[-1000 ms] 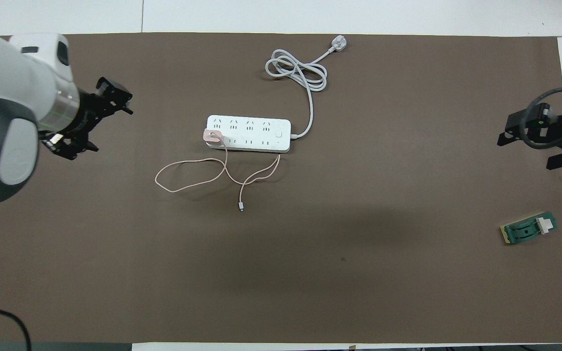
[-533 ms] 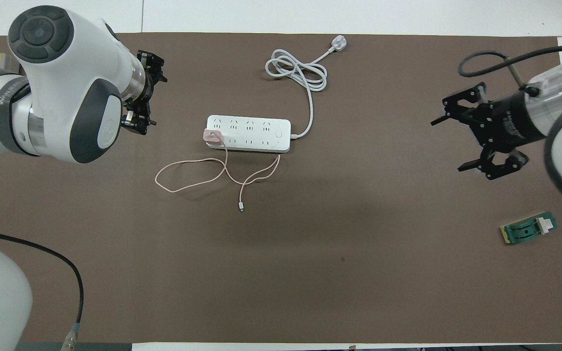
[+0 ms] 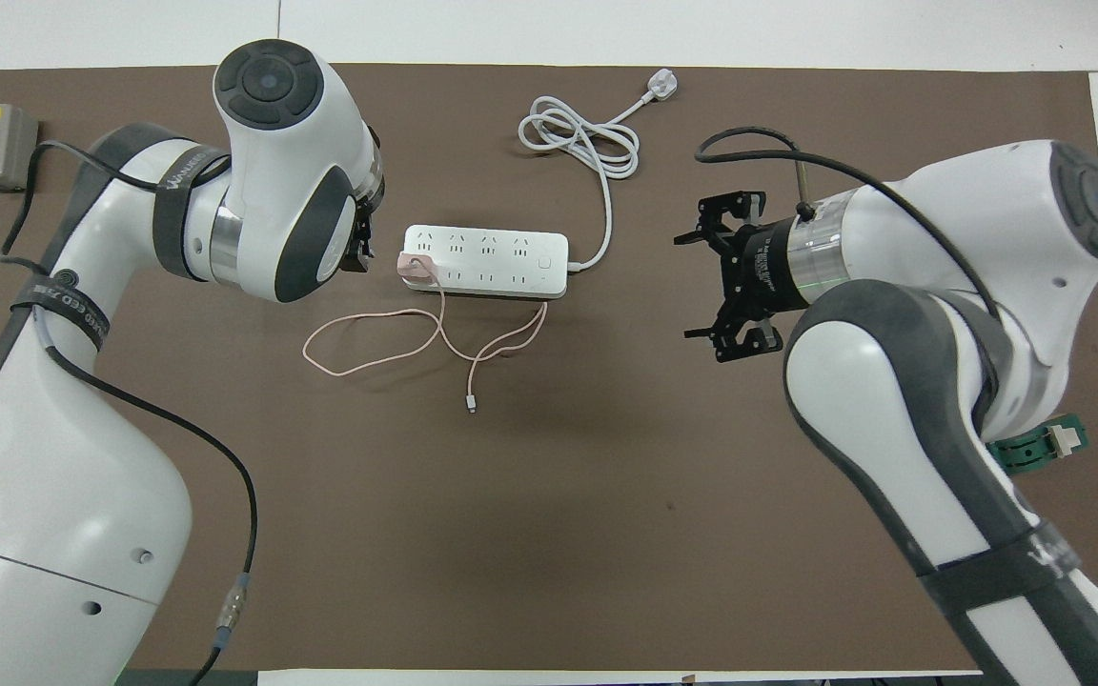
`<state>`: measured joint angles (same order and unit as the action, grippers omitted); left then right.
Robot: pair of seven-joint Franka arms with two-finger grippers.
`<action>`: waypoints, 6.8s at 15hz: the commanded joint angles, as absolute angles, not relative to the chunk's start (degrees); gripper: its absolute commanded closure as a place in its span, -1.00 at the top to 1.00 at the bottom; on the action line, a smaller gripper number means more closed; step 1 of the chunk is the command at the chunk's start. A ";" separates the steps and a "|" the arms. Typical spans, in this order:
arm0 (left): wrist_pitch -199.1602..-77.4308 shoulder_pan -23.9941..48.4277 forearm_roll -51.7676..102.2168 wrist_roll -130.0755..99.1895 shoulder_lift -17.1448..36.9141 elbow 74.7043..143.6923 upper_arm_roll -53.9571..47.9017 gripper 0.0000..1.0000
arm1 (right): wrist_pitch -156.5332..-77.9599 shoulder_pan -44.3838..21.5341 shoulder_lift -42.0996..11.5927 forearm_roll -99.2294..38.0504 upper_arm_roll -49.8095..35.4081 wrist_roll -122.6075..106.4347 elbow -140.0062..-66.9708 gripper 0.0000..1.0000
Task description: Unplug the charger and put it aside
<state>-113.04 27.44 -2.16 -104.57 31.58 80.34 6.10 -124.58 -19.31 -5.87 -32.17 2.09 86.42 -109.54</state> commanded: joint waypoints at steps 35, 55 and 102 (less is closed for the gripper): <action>-120.41 32.43 0.62 -109.25 29.09 90.97 6.77 0.02 | -140.10 -29.09 -38.50 -51.24 1.85 83.66 -88.59 1.00; -121.55 31.99 -0.97 -107.75 29.18 91.14 6.59 -1.00 | -143.97 -28.65 -40.69 -50.89 1.85 74.71 -88.95 1.00; -94.23 1.26 5.25 -12.29 17.85 81.21 6.77 -1.00 | -145.46 -28.56 -37.97 -51.86 2.20 72.68 -88.77 1.00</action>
